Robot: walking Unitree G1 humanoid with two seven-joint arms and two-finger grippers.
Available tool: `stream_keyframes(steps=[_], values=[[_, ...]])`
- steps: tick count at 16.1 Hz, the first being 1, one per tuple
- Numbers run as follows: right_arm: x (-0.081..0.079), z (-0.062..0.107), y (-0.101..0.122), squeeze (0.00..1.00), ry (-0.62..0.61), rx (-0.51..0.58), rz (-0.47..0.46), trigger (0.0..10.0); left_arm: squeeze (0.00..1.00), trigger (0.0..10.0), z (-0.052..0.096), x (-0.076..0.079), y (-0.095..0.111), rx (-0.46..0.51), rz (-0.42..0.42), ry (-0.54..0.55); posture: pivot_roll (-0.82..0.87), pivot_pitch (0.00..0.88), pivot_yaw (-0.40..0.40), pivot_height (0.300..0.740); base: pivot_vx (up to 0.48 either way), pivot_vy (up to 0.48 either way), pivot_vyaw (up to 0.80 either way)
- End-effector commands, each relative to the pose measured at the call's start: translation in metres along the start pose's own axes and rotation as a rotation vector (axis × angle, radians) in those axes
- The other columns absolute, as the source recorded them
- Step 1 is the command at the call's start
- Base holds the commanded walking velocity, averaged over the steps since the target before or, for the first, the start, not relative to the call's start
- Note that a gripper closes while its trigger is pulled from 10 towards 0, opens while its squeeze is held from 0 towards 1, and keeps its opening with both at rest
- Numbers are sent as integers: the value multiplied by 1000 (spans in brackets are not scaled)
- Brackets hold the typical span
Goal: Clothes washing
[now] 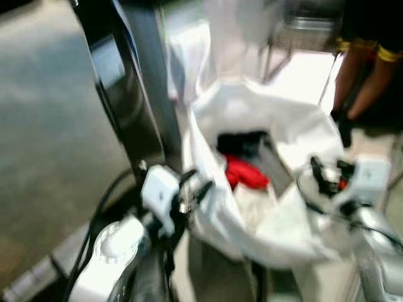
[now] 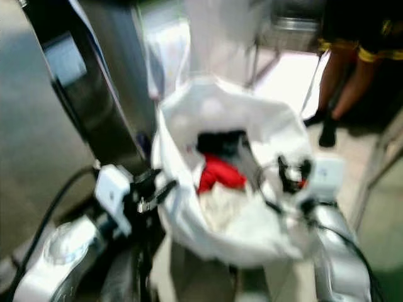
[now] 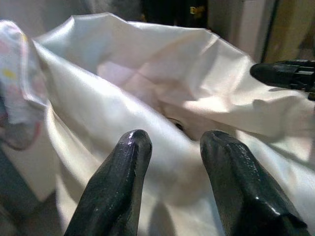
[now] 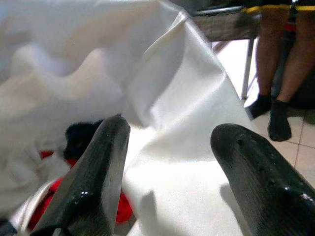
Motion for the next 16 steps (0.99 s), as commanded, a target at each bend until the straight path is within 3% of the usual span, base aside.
stream_keyframes(steps=[1, 6, 11, 16], values=[[-19, -4, 1, 0, 61, 5, -12, 10000, 0, 10000, 6, -7, -4, -31, -13, 23, -32, 45, 84, 538, 0, 0, 0], [-19, -5, -5, 0, 68, -19, 13, 10000, 0, 10000, 8, -6, -17, -107, -47, 23, -29, 46, 86, 538, 0, 0, 0], [-28, -7, -13, 0, 103, -35, 119, 10000, 0, 10000, 10, -15, -27, -170, -80, 74, -25, 56, 82, 538, 0, 0, 0], [-29, -6, -19, 0, 96, -51, 116, 10000, 0, 10000, 11, -12, -28, -178, -75, 61, -22, 61, 82, 538, 0, 0, 763]])
Point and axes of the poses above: a point about 5 cm out from each wrist's last joint towards the gripper, its own z axis pointing back from the gripper into the wrist, its own y axis along the axis of the wrist's last joint, x = y × z, the point moved 3 cm from there along -z, pointing out of the wrist towards the gripper, and after that the axes turned 6 degrees about -z, right-handed, at the moved point
